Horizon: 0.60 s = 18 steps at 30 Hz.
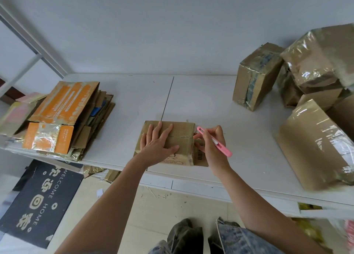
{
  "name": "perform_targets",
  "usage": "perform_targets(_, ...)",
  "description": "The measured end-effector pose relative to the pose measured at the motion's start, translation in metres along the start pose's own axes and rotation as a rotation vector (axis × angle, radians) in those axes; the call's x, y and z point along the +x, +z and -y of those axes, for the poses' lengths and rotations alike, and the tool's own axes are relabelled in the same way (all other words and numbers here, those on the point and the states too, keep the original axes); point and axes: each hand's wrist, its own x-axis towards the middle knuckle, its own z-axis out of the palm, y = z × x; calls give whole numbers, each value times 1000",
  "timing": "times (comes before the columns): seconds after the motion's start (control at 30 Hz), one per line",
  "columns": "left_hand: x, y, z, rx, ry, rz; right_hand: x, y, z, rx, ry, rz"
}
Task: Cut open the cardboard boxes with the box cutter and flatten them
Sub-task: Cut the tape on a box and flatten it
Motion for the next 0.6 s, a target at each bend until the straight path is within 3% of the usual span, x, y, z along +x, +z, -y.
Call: perform_targets(0.6, 0, -4, 6, 16, 70, 67, -7, -9, 1, -145, -17, 72)
